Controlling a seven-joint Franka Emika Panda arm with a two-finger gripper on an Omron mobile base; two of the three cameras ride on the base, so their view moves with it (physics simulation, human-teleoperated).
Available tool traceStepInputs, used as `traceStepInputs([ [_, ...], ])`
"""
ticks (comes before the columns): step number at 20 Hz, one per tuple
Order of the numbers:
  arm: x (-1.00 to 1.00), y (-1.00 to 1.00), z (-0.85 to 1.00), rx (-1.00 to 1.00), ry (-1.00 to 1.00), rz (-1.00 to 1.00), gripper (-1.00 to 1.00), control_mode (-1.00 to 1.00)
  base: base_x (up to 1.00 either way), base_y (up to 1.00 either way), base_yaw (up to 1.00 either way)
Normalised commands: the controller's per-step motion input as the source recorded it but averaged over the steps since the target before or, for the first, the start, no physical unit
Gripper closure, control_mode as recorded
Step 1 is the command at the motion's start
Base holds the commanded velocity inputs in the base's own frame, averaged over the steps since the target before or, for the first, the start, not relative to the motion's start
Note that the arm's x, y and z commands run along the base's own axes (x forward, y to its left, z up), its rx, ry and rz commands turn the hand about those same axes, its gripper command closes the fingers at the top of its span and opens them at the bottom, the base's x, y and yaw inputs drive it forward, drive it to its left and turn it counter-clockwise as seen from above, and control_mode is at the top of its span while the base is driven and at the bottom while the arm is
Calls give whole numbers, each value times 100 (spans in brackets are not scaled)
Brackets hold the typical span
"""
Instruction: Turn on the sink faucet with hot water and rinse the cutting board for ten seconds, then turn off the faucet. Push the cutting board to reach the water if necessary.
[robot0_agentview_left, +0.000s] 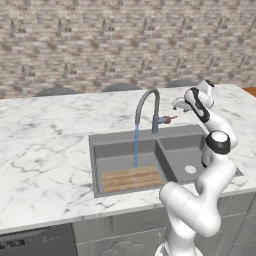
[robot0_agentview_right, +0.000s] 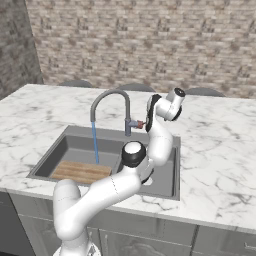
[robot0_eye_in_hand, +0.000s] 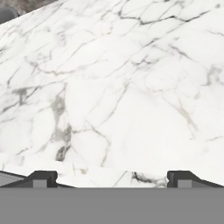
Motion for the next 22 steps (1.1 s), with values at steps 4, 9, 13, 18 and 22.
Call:
traceStepInputs([
  [4,0,0,0,0,0,0,-100,-100,0,0,0],
  [9,0,0,0,0,0,0,-100,-100,0,0,0],
  [13,0,0,0,0,0,0,-100,-100,0,0,0],
  [18,0,0,0,0,0,0,-100,-100,0,0,0],
  [22,0,0,0,0,0,0,-100,-100,0,0,0],
])
